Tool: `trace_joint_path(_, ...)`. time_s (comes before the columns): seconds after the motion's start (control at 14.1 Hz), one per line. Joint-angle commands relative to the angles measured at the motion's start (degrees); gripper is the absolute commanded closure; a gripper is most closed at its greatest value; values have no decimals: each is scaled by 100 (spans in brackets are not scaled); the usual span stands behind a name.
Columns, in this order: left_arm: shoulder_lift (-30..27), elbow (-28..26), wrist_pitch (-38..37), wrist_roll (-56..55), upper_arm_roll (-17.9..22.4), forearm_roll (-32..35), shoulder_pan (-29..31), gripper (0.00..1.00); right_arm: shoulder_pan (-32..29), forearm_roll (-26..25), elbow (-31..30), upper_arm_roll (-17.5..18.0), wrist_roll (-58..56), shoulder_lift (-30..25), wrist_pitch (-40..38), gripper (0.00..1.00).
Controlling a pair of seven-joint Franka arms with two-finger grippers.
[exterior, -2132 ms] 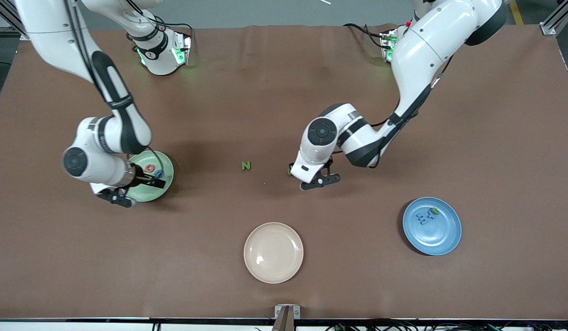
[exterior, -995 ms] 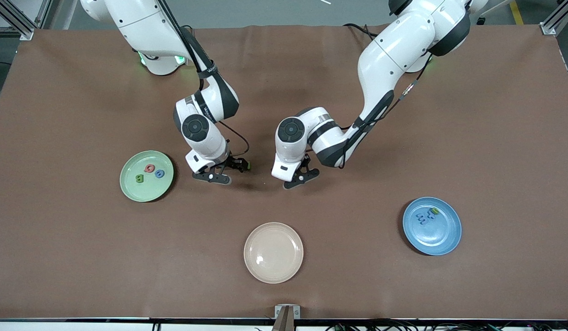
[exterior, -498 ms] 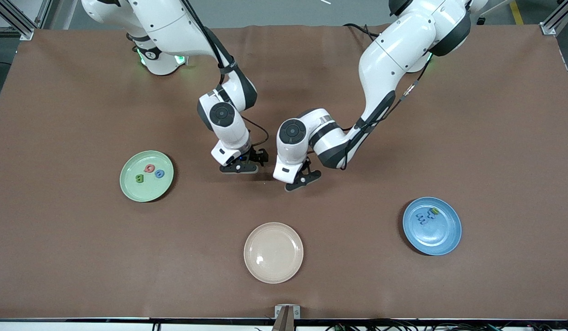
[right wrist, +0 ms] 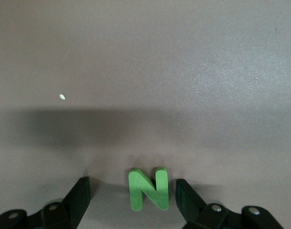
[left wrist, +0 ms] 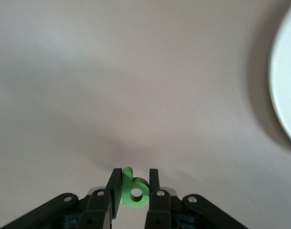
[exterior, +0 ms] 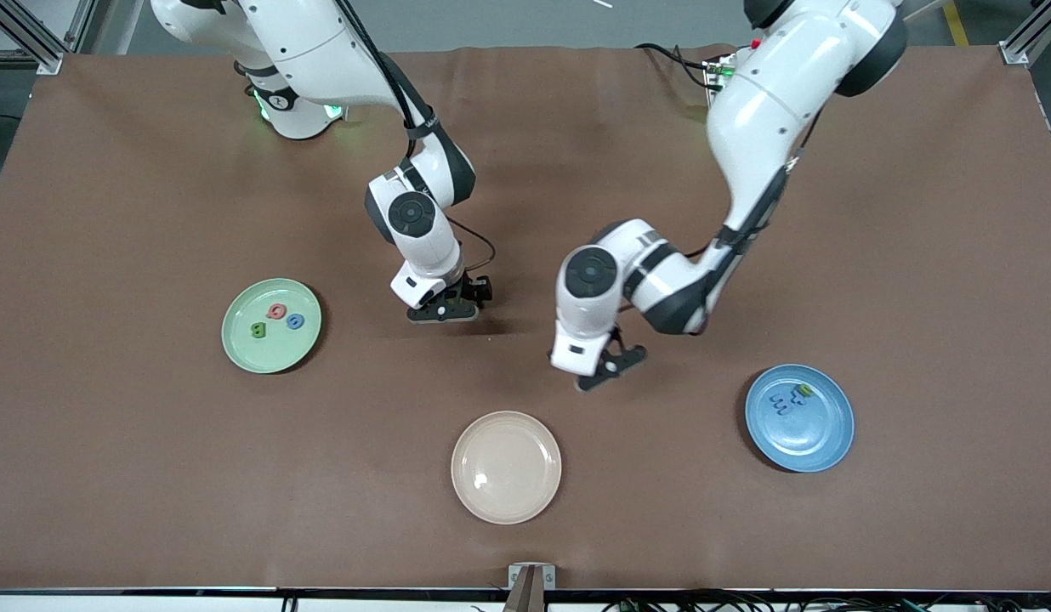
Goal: Sort upper and lower case letters into plates
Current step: 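Carry the b to the blue plate while the right gripper carries the N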
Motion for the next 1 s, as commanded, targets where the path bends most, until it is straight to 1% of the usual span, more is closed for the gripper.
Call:
trace_joint_path(0.0, -277, -126, -423, 775, -365, 12, 780, 100, -21, -43, -113, -33, -89, -69, -57, 51)
trace_joint_path(0.14, -304, -117, -564, 1258, -708, 29, 1369, 100, -48, -43, -96, -42, -107, -87, -215, 74)
trace_joint_path(0.21, -304, -117, -678, 1722, -814, 29, 1650, 100, -74, -43, -87, -42, -116, -104, -276, 88)
trace_joint_path(0.28, -330, -125, -775, 2127, -850, 29, 1871, 100, -83, -43, -61, -50, -107, -113, -407, 98)
trace_joint_path(0.36, -339, -134, -872, 2531, -859, 29, 2091, 100, -109, -43, -26, -129, -107, -122, -530, 100)
trace_joint_path(0.5, -339, -152, -1082, 3112, -903, 29, 2425, 100, -127, -43, -8, -305, -194, -297, -715, 100)
trace_joint_path(0.57, -339, -152, -1153, 3394, -903, 29, 2583, 100, -127, -43, 18, -462, -421, -385, -864, 100)
trace_joint_path(0.64, -330, -169, -1171, 3597, -911, 20, 2768, 100, -127, -43, 80, -681, -832, -516, -1222, 100)
trace_joint_path(0.78, -304, -301, -1137, 4159, -1086, 29, 3294, 100, -127, -34, 159, -1182, -1667, -736, -1926, 100)
trace_joint_path(0.92, -286, -354, -970, 4258, -1105, 29, 3525, 100, -205, -25, 159, -1796, -2755, -868, -2279, 100)
